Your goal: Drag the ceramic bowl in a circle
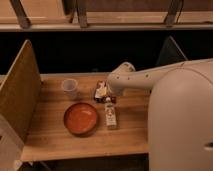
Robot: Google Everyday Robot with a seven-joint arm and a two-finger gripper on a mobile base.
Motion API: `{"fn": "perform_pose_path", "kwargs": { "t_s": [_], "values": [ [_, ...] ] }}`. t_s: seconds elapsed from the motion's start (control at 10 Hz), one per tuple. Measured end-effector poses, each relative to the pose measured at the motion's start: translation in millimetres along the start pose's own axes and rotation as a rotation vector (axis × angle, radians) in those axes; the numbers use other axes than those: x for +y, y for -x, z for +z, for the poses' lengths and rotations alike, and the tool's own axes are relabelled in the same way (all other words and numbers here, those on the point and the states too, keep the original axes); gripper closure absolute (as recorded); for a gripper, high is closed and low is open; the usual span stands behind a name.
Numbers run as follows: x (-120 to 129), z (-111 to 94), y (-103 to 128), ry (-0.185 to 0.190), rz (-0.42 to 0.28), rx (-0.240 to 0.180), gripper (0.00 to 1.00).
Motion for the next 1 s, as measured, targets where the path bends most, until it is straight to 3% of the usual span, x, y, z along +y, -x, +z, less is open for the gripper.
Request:
{"fn": "perform_pose_path", "kwargs": {
  "t_s": [0.2,0.6,0.8,1.0],
  "values": [
    [-2,-4,0,0.014,-0.034,0.002,0.20],
    [-59,-32,17,0.056,-0.314,0.002,0.20],
    [-79,-34,34,0.051,-0.401,-0.019,0.20],
    [-75,-35,34,0.055,-0.398,-0.020,0.20]
  ]
}}
